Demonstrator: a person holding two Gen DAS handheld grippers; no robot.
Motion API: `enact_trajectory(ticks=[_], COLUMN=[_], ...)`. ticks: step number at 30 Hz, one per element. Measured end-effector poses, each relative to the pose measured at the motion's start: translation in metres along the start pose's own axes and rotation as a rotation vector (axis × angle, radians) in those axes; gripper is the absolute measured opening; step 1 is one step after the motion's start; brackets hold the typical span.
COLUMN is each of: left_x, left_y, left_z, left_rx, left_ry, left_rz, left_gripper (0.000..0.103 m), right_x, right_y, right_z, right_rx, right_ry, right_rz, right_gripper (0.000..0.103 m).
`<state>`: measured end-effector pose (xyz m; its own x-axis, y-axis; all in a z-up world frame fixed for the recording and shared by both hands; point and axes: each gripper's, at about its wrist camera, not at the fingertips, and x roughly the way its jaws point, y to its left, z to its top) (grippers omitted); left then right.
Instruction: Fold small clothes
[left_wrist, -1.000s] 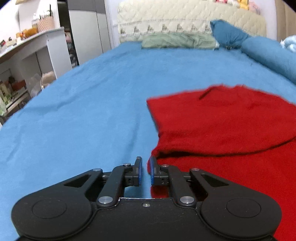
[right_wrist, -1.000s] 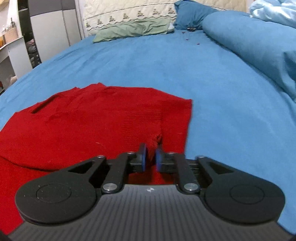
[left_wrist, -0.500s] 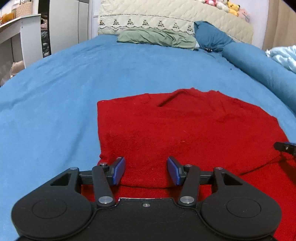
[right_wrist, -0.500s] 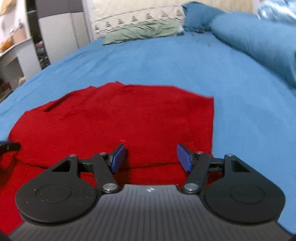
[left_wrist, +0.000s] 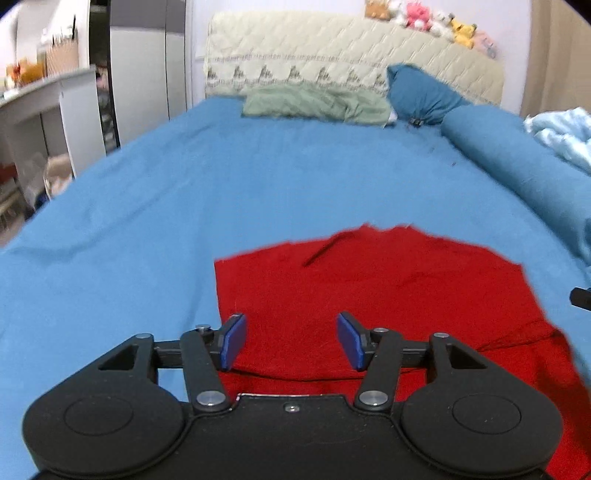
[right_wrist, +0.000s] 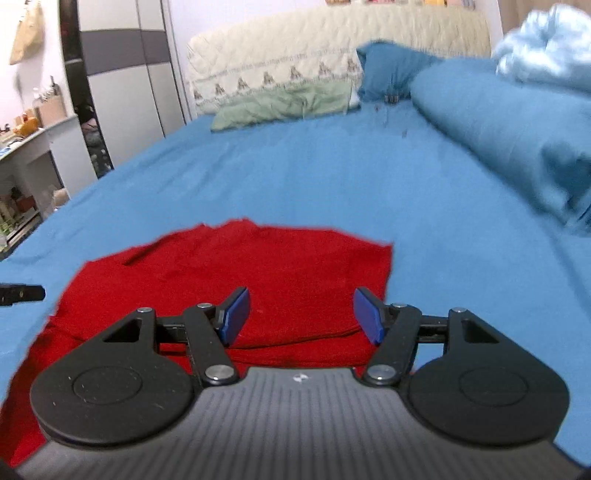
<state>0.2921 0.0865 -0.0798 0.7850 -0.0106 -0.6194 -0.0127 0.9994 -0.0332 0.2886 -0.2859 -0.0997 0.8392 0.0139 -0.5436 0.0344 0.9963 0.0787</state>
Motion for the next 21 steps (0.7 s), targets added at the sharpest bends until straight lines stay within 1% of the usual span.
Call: enact_trajectory(ticks=[2,4,5,6,7,8,10,13,15,17,18,21], left_x=[-0.034,-0.063,-0.081,-0.095,-0.108,-0.123,-0.148,-0.177,-0.188,-0.194,-0.194,-0.189], left_y=[-0.004,-0.008,-0.009,-0.01,-0.01,-0.01,-0.01,-0.007,-0.004,0.0,0.002,0.011], left_z=[0.004,0.005,0.005,0.004,0.003,0.001,-0.002,-0.016,-0.03,-0.045,-0.054,-0.086], left_rx=[0.01,0.018,0.02,0.018,0.013,0.009,0.016,0.025,0.024,0.028,0.025,-0.009], left_ry=[-0.027,-0.044,-0.048,-0.049,-0.053,-0.062,-0.071,-0.063,-0.045,-0.021,-0.001,0.077], left_rz=[-0.001,-0.016,-0.025,-0.031,-0.038,-0.05,-0.065,-0.078,-0.079,-0.073,-0.065,-0.074], left_gripper=[0.071,0.074,0.077,0.086,0.09,0.095,0.095,0.095,0.095,0.095,0.095,0.095], right_x=[-0.04,-0.079,-0.102,-0.122,-0.138,-0.159,-0.197,-0.239,-0.258,-0.268,-0.27,-0.268], right_y=[-0.003,-0.006,-0.007,-0.007,-0.007,-0.007,-0.008,-0.008,-0.007,-0.009,-0.008,-0.011], right_z=[0.01,0.019,0.023,0.027,0.029,0.031,0.031,0.024,0.011,-0.006,-0.016,-0.053], right_rx=[-0.001,-0.002,-0.008,-0.013,-0.017,-0.021,-0.036,-0.052,-0.059,-0.051,-0.048,-0.025], right_ry=[-0.016,-0.026,-0.031,-0.032,-0.033,-0.034,-0.02,0.01,0.059,0.114,0.138,0.222], right_rz=[0.01,0.026,0.033,0.038,0.045,0.054,0.066,0.073,0.071,0.067,0.061,0.03], right_gripper=[0.083,0.09,0.092,0.098,0.1,0.101,0.102,0.103,0.103,0.103,0.103,0.103])
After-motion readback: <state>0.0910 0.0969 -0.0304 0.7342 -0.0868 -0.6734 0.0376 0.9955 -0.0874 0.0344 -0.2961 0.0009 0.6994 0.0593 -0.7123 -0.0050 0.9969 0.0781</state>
